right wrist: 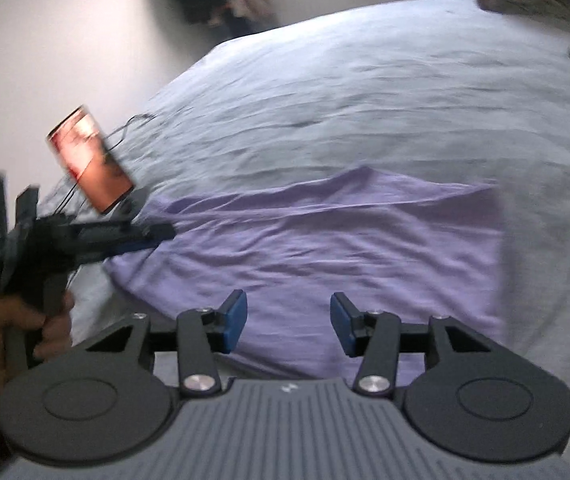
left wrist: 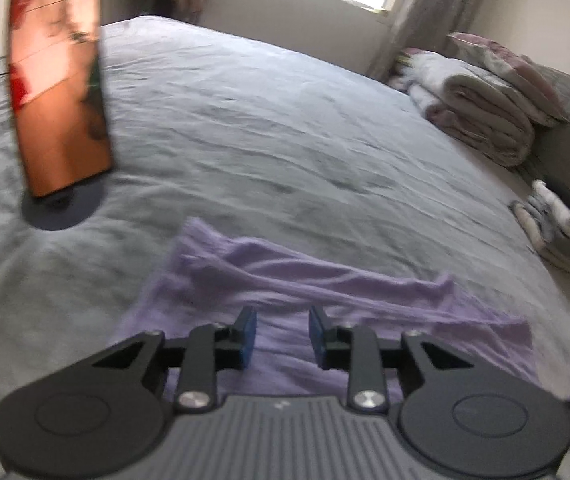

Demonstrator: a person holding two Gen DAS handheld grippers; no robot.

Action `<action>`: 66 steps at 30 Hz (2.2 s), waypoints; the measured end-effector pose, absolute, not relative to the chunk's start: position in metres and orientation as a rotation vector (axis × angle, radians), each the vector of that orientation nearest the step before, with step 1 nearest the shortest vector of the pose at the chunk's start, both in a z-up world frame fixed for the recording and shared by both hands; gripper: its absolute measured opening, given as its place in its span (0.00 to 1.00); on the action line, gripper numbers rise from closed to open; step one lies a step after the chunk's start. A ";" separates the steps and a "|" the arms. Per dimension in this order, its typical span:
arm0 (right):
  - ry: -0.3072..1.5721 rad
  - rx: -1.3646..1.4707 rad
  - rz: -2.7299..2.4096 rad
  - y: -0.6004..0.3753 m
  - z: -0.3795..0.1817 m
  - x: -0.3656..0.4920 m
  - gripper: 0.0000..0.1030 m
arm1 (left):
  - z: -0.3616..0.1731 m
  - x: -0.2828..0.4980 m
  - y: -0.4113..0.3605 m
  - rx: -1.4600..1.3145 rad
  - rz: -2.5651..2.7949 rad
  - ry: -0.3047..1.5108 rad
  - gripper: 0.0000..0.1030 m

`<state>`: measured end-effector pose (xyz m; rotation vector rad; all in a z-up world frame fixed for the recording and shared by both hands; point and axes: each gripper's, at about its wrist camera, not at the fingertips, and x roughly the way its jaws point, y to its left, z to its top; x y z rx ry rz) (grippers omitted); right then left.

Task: Fold clothes
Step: 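Release the garment and smooth the folded lavender garment with both open tools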

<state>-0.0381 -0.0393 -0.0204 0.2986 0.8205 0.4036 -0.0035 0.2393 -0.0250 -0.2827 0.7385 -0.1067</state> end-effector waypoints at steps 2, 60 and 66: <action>0.836 0.345 0.383 -0.056 -0.021 -0.032 0.50 | -0.025 -0.006 0.226 -0.275 -0.159 0.726 0.32; 0.637 -0.183 0.737 -0.048 -0.043 -0.024 0.51 | -0.047 -0.038 0.214 0.106 -0.442 0.565 0.47; 0.646 -0.192 0.765 -0.071 -0.056 -0.028 0.50 | -0.058 -0.049 0.236 0.124 -0.415 0.575 0.48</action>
